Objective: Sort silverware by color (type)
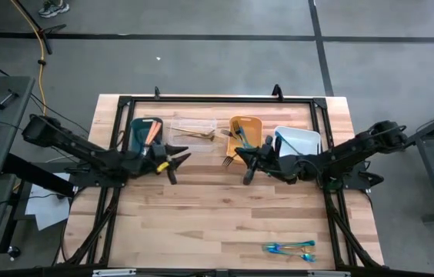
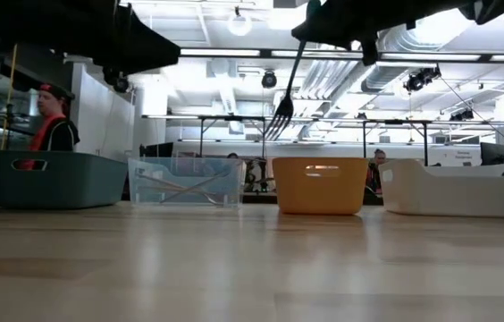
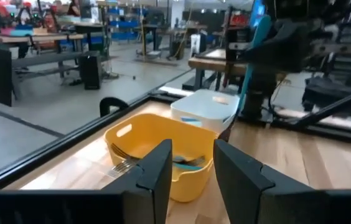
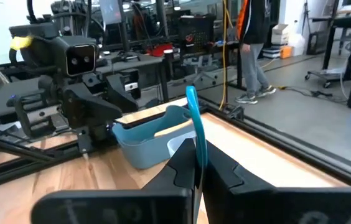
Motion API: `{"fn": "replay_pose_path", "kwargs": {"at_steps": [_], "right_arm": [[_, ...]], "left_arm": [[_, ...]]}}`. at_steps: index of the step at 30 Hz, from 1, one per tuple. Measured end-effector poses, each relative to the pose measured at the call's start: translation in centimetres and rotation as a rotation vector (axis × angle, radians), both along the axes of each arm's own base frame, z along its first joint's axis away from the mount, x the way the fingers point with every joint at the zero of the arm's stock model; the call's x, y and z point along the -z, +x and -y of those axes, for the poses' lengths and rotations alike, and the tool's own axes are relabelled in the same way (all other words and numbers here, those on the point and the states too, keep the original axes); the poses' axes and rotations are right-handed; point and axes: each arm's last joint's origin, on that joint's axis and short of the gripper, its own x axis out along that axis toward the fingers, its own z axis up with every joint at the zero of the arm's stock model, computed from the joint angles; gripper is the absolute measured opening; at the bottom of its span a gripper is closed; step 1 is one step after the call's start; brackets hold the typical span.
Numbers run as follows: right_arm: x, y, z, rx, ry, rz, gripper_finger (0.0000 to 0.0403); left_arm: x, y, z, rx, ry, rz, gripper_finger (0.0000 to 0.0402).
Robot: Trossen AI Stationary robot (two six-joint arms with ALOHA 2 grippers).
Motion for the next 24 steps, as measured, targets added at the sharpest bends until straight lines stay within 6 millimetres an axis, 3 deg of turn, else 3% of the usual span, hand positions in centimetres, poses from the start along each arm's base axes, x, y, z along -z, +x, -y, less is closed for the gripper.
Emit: {"fn": "replay_pose_path", "kwargs": {"at_steps": [4,24], "right_arm": [[-0.11,-0.06,-0.05,0.002,-0.004,0.003,0.0001],[-0.03,0.02,0.05,-0.025,-0.052,-0.028,0.0001]], "left_arm": [[-0.16,-0.86,-0.14,0.012,-0.004,0.03,0.0111],[-0.18,-0.88,-0.13,0.014,-0.003,0.028,0.0111]]}}
